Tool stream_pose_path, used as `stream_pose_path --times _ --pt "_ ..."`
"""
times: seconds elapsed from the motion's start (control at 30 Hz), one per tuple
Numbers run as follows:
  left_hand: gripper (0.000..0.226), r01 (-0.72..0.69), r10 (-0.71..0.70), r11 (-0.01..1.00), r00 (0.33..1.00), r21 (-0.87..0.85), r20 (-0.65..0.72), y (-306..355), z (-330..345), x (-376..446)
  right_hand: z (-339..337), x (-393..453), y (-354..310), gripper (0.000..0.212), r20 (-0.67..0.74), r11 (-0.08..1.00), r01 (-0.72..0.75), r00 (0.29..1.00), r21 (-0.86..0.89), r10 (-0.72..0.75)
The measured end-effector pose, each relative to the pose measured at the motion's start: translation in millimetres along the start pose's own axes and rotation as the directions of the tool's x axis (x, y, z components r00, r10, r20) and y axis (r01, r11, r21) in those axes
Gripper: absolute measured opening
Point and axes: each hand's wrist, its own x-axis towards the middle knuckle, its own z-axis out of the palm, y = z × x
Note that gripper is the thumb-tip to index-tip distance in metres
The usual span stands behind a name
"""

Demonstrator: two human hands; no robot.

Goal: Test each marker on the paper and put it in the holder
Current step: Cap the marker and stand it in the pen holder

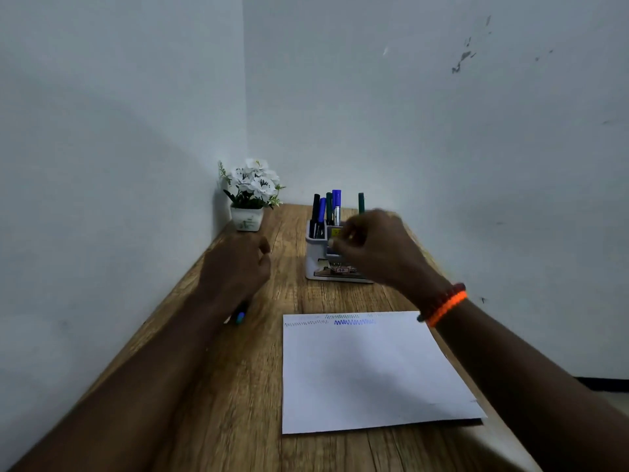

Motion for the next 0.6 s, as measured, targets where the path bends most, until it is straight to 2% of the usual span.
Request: stream_pose_path --times 0.1,0.17,0.33,0.6 --pt "0.009 0.071 -0.071 0.997 0.997 0.016 0.023 -15 -3 0 9 -45 2 0.013 0.147 0.999 -0.018 0.989 -0.028 0.022" --pt "0.005 0.074 -0.075 0.997 0.995 0.021 0.062 -18 -1 -1 16 -58 8 0.015 0.184 0.997 -0.021 0.982 -0.068 0.033" --pt "0.009 0.022 -0.024 0.999 0.998 0.027 0.064 -17 1 -2 21 -61 18 0.020 0.151 0.997 -0.055 0.987 -0.052 0.062" --pt "0.019 -0.027 0.017 0.991 0.997 0.135 0.078 -9 5 -5 26 -63 19 0.019 0.157 0.999 -0.052 0.986 -0.011 0.053"
